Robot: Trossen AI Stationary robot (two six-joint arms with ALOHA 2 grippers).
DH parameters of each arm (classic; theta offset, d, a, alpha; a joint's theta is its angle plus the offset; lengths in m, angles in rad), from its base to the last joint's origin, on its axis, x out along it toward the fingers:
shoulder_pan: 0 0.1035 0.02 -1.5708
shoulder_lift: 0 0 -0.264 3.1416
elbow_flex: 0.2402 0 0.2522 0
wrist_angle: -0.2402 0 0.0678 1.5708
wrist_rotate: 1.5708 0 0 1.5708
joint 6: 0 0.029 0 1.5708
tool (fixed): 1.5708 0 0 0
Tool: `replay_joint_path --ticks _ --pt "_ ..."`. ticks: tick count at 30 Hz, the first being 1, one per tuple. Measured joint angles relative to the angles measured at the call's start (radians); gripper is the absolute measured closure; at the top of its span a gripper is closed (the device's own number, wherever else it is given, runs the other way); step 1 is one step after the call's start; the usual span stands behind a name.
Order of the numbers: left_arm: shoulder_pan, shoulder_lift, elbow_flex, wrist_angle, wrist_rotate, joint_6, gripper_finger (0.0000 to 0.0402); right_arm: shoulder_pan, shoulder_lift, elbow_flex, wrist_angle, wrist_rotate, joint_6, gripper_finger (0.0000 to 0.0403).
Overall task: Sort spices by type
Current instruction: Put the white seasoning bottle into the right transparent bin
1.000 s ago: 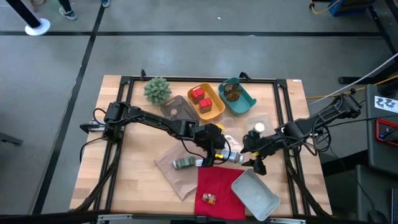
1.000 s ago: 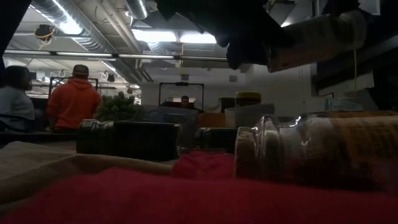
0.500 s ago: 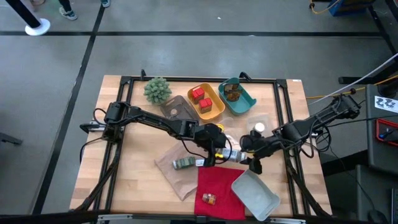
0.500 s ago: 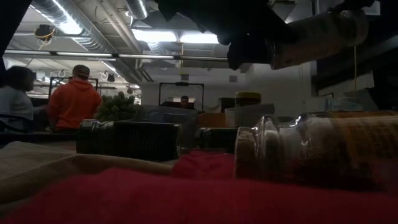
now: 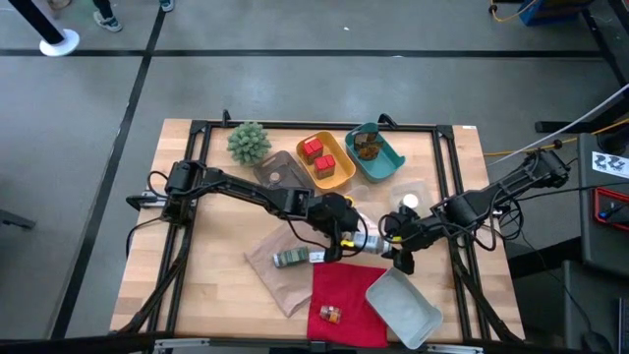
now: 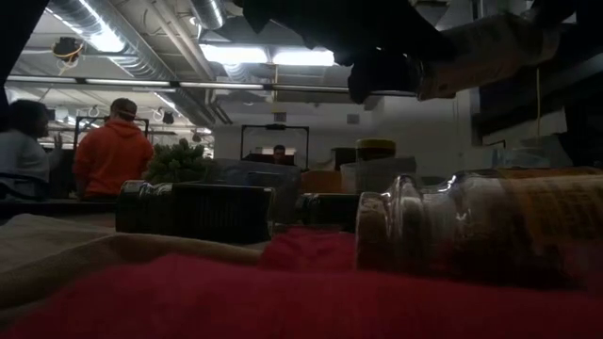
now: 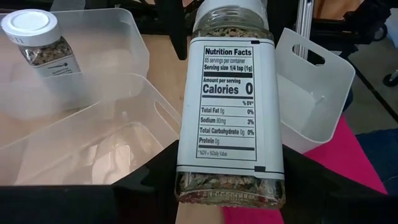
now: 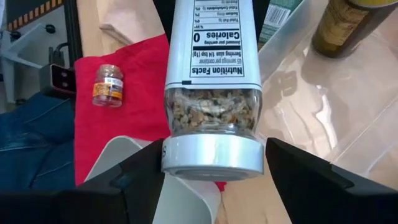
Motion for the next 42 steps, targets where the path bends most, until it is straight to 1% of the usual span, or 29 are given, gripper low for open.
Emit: replay_joint_path --ticks 7,9,13,14,23,28,36,42 --pt "-0.002 0.0 0.0 0.005 -0.002 -0.005 0.0212 0.0 0.0 0.0 0.0 0.012 -0.015 0.0136" --pt "-0.002 0.0 0.0 0.005 -0.002 -0.005 0.0214 0.0 0.0 0.0 0.001 0.014 -0.015 0.0148" --pt "-0.002 0.0 0.0 0.005 -0.003 -0.006 0.0212 0.0 0.0 0.0 0.001 0.015 -0.015 0.0189" --pt "-0.002 0.0 0.0 0.005 -0.004 -0.006 0.0211 0.0 0.0 0.0 0.001 0.015 -0.014 0.0191" --pt "-0.002 0.0 0.0 -0.009 0.001 -0.01 0.0209 0.0 0.0 0.0 0.014 0.025 -0.017 0.0191" --pt "-0.006 0.0 0.0 -0.023 0.009 -0.04 0.0208 0.0 0.0 -0.001 0.047 0.027 -0.038 0.019" --pt "-0.02 0.0 0.0 -0.029 0.0 -0.051 0.0208 0.0 -0.001 -0.001 0.066 0.067 -0.053 0.019" --pt "-0.025 0.0 0.0 -0.034 -0.013 -0.052 0.0208 0.0 -0.001 -0.001 0.091 0.078 -0.072 0.019"
